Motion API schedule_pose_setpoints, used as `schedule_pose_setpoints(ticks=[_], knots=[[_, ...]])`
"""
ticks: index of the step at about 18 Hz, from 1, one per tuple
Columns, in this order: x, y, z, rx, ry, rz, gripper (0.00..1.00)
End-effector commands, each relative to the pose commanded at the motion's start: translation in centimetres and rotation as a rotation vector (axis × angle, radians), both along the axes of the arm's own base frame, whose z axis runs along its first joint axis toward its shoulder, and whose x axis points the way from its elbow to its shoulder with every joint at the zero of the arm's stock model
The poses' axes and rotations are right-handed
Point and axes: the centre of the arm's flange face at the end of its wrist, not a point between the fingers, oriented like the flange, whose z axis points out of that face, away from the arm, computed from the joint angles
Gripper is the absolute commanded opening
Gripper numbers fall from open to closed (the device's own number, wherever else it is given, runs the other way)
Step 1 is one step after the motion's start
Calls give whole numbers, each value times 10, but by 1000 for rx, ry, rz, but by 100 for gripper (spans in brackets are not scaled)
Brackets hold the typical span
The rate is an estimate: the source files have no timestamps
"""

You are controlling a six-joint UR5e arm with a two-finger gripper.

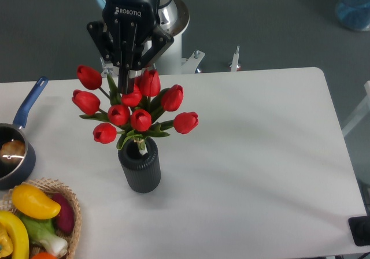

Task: Insert the flowers into the vase
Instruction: 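Lower the tulip stems down into the grey vase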

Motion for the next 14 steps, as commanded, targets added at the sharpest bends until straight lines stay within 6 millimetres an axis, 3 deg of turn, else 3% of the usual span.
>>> schedule_pose_setpoints(ticks=[14], knots=[[-4,7,-22,-30,-27,-3,0]])
